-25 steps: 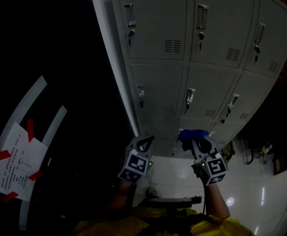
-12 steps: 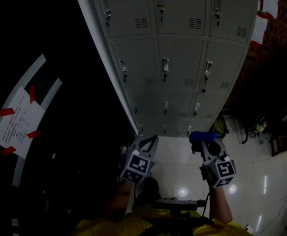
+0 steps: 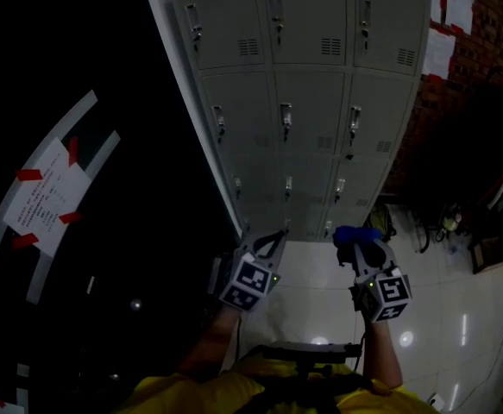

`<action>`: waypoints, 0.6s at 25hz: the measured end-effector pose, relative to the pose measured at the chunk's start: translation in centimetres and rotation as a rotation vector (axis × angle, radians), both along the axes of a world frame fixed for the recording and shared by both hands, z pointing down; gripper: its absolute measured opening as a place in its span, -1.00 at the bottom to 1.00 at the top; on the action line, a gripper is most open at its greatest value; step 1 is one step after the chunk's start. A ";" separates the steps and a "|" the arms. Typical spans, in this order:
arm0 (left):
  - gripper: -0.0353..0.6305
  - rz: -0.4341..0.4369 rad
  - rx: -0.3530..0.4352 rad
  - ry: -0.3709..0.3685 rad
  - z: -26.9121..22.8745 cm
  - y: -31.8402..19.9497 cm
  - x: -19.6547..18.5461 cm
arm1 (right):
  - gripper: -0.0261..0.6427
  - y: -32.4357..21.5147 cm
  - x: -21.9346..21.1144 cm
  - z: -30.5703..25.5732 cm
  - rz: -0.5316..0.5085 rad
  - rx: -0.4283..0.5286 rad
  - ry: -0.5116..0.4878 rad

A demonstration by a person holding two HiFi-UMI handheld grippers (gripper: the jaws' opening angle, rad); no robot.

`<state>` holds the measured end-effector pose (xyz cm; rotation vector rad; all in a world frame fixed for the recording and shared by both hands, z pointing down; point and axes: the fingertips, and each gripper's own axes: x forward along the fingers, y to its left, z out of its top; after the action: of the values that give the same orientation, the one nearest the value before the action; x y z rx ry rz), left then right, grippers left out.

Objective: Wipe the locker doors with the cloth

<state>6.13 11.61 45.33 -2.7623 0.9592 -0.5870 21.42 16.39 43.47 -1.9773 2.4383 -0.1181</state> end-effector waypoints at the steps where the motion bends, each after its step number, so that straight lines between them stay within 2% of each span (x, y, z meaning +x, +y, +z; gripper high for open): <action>1: -0.92 -0.003 0.001 0.004 -0.3 0.3 -0.4 | -0.73 0.1 -0.3 -0.1 -0.002 -0.006 -0.006; 5: -0.92 -0.039 -0.003 0.017 -0.7 1.1 -3.9 | -0.73 0.1 -3.6 -0.3 -0.043 -0.015 0.004; 10: -0.92 -0.079 -0.064 0.011 1.2 1.1 -8.7 | -0.73 -0.4 -8.0 0.0 -0.070 -0.025 -0.008; 15: -0.92 -0.054 -0.051 0.017 0.3 2.2 -10.1 | -0.73 0.7 -9.4 0.4 -0.048 -0.048 -0.023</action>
<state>-3.92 13.83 45.63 -2.7978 1.0396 -0.6059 12.07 17.08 43.87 -1.9251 2.4928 -0.1999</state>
